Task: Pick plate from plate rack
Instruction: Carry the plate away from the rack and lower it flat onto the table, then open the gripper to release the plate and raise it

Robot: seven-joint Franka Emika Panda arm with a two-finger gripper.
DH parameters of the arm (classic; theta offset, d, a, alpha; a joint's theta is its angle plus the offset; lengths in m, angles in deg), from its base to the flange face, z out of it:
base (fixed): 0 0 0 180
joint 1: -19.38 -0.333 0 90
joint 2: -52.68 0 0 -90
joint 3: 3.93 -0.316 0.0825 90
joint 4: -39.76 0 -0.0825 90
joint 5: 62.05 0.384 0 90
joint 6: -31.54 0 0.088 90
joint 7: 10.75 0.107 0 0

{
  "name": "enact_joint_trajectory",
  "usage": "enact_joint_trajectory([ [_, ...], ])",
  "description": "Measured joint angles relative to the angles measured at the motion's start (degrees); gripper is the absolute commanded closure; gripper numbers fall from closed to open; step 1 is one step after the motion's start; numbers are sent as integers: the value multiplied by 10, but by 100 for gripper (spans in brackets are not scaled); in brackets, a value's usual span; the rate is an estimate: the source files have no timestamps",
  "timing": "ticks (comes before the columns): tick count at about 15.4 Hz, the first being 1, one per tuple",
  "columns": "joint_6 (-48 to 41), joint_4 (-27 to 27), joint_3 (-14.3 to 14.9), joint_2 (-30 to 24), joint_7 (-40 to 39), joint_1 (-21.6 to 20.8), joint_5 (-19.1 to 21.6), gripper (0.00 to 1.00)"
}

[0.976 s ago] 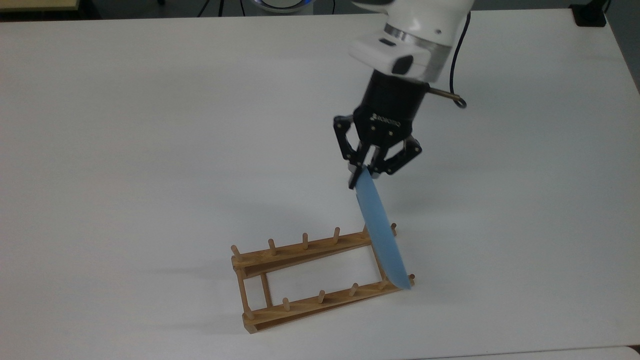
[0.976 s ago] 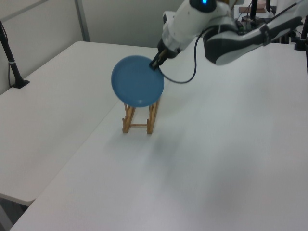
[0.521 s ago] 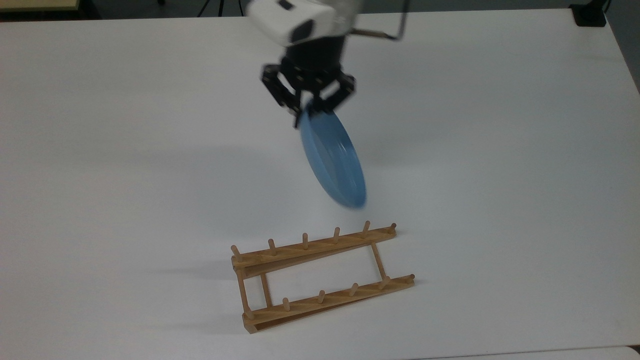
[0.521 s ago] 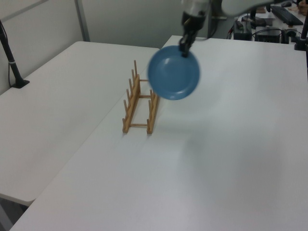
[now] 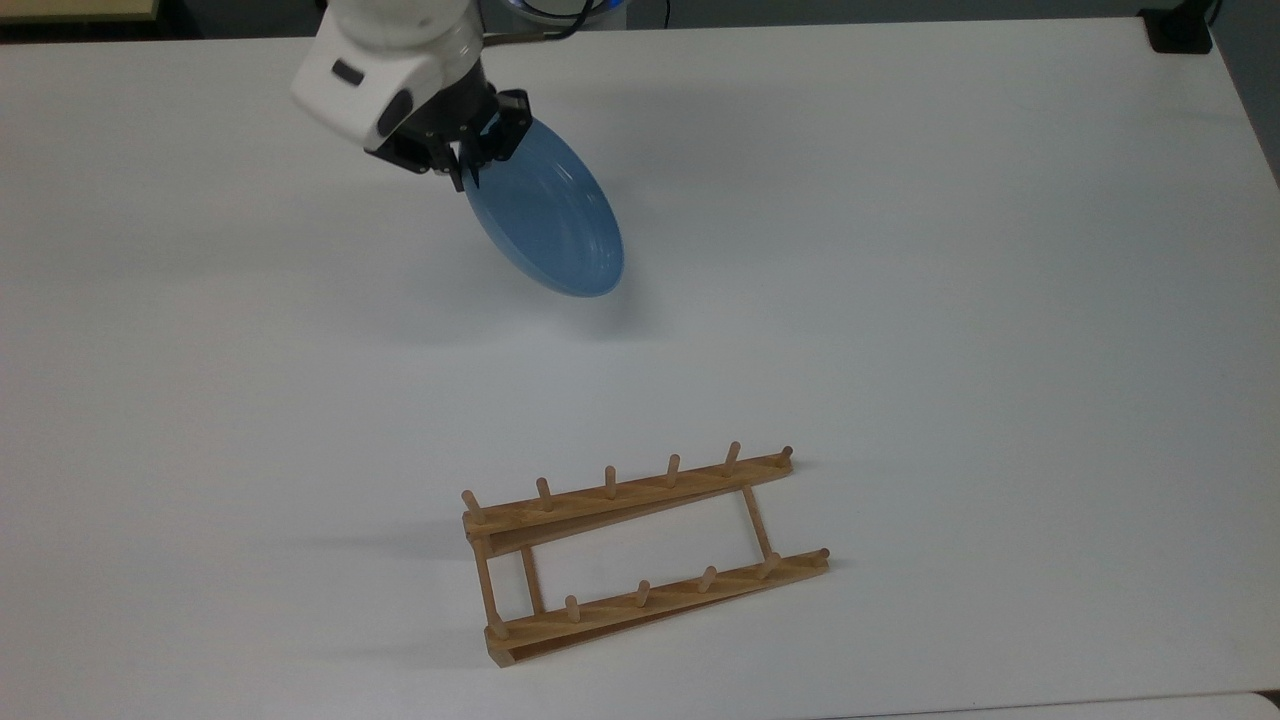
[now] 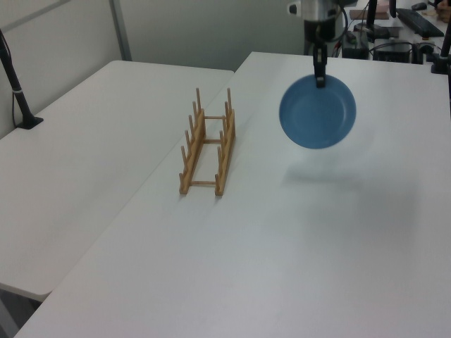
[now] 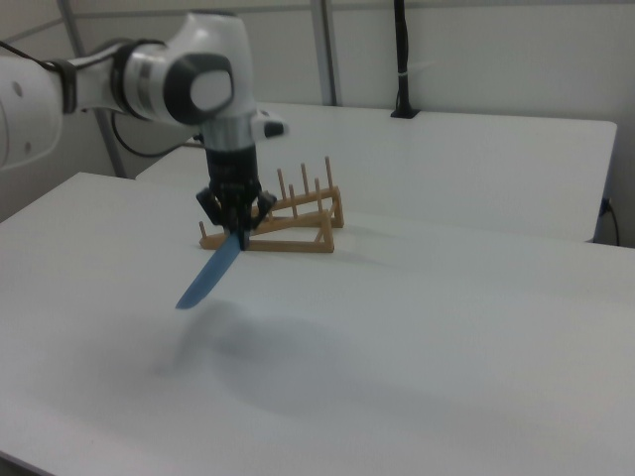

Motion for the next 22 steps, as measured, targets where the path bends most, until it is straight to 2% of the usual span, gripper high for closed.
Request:
enact_joint_trajectory([
  [4,90,67,0,3,13,24,49,100],
  [7,174,121,0,4,51,26,58,100],
  [10,210,155,0,4,59,26,62,100],
  [11,212,158,0,4,59,26,65,97],
  [12,212,160,0,4,60,26,66,62],
  [13,212,162,0,4,60,26,66,17],
  [15,212,171,0,5,60,26,66,3],
  [16,212,176,0,9,60,26,66,0],
  [22,213,171,1,15,82,28,66,0],
])
